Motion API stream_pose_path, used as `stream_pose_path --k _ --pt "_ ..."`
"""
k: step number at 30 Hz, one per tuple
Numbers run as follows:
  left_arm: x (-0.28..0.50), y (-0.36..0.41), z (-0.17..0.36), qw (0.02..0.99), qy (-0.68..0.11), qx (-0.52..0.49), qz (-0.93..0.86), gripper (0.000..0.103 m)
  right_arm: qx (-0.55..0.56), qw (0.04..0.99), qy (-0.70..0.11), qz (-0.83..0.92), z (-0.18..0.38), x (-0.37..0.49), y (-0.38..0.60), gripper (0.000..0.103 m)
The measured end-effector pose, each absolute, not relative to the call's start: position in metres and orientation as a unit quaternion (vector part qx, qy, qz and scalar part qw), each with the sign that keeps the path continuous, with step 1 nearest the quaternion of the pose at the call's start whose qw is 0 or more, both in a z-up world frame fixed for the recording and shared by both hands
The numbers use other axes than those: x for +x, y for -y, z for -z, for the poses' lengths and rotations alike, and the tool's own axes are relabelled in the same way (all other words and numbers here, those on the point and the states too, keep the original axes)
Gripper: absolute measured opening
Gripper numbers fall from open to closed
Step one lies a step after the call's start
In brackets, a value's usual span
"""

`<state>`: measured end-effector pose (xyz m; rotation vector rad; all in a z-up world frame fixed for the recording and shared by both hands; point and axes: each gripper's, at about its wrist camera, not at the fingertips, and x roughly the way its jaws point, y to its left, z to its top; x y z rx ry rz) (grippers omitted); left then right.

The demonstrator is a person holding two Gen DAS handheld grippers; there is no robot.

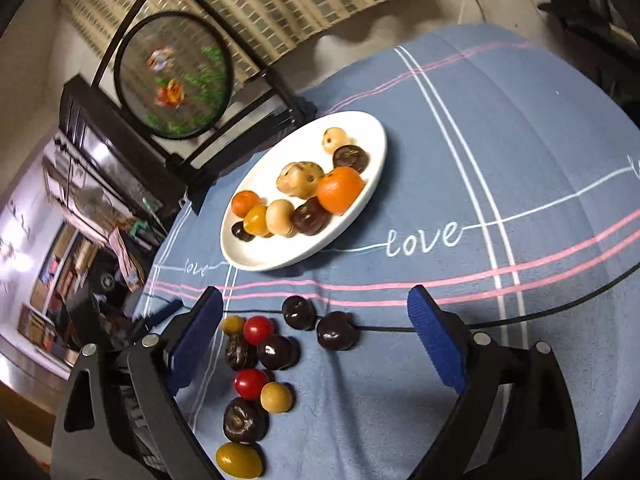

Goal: Organize fruits
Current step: 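Lower the orange and pinkish fruit onto the white plate and open both tools, then grasp a small yellow round fruit from the table with the left tool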

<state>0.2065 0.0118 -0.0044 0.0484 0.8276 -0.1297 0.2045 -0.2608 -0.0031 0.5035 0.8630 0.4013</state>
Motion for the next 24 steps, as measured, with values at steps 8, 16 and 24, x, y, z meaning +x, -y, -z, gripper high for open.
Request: stream_pose_path --k 8,16,24 --pt "0.215 -0.010 0.020 0.896 -0.434 -0.005 0.093 0.088 0.244 0.855 -0.409 -0.203 -0.003 0.201 0.260 0.094" --pt "0.209 -0.033 0.010 0.916 -0.398 0.041 -0.028 0.092 0.242 0.857 -0.410 -0.198 -0.001 0.202 0.262 0.094" --pt "0.190 -0.052 0.008 0.927 -0.375 0.012 -0.015 0.092 0.243 0.860 -0.402 -0.200 -0.002 0.200 0.262 0.094"
